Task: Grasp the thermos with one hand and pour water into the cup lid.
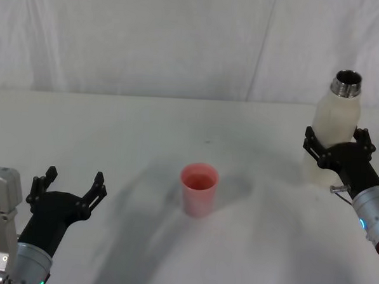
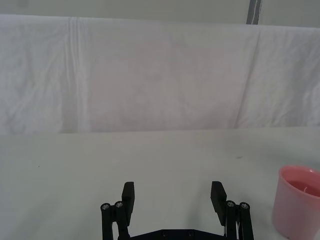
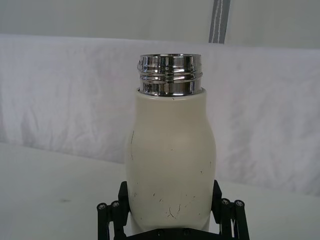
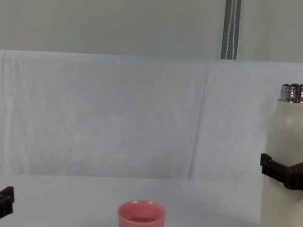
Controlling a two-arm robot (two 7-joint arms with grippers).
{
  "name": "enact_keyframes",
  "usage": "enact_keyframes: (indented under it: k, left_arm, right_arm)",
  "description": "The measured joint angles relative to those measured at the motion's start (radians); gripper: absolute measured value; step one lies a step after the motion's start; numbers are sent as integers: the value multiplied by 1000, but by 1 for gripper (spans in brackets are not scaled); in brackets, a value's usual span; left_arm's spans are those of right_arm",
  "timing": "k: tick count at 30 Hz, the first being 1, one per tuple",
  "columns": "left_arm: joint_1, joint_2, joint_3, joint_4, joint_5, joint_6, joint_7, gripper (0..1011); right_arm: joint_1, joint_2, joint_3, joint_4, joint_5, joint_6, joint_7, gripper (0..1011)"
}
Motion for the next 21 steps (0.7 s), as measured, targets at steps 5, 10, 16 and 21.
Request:
enact_keyframes:
  k: [5, 10, 16, 21]
  left_arm:
    - [0, 0, 0, 0, 0, 0, 0, 1001]
    - [0, 0, 0, 0, 0, 0, 0, 1001]
    - [0, 0, 0, 0, 0, 0, 0, 1001]
    - [0, 0, 0, 0, 0, 0, 0, 1001]
  right_arm:
    - [-6, -5, 3, 6, 10, -5, -1, 951]
    - [-11, -8, 4, 16, 16, -10, -4, 951]
    - [-12, -8, 4, 27, 18, -13, -5, 951]
    - [-12, -7, 3, 30, 18, -13, -5, 951]
